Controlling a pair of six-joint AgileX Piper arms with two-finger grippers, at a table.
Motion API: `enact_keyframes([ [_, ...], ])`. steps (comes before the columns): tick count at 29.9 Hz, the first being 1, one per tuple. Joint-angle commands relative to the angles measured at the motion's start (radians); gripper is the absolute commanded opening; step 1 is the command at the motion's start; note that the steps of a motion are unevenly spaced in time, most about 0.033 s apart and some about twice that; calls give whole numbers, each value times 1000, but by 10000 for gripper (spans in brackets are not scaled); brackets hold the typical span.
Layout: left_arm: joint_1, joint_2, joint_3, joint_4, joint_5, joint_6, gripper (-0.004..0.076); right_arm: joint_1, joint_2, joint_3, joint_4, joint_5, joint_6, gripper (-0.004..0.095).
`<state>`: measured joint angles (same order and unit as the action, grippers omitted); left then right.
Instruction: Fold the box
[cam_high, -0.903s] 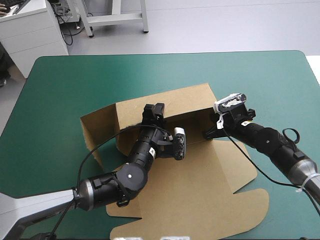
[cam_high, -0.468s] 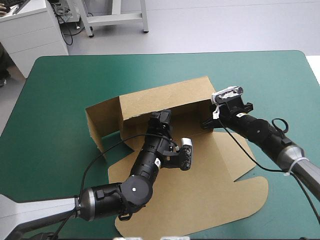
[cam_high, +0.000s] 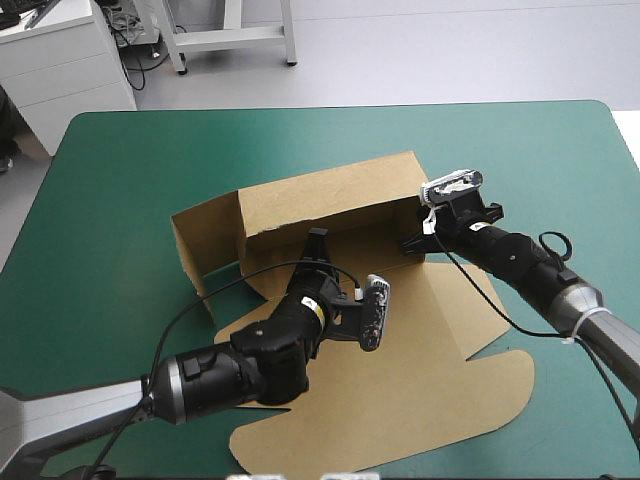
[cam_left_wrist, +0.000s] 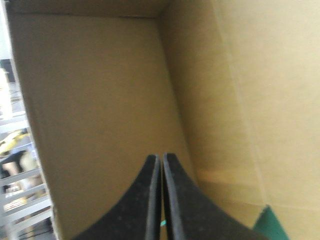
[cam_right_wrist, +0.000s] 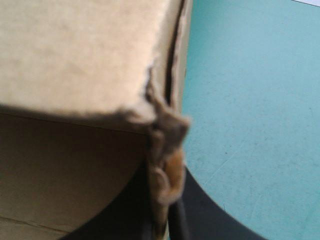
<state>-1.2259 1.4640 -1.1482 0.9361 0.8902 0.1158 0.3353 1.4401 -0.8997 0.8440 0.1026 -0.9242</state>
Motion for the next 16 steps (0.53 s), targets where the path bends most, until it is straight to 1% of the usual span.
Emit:
enact_keyframes([
  [1, 60, -35, -183, -334, 62, 287, -8, -5, -35, -39, 21, -51, 0, -23],
  [3, 136, -35, -278, -457, 102, 348, -8, -5, -35, -39, 21, -50, 0, -23],
  [7, 341, -35, -428, -613, 122, 347, -8, -5, -35, -39, 19, -45, 0, -23],
  [11, 627, -35, -550, -817, 71, 244, -8, -5, -35, -39, 19, -41, 0, -23],
  [16, 967, -39, -581, -1080, 14, 117, -8, -5, -35, -37, 19, -22, -2, -23],
])
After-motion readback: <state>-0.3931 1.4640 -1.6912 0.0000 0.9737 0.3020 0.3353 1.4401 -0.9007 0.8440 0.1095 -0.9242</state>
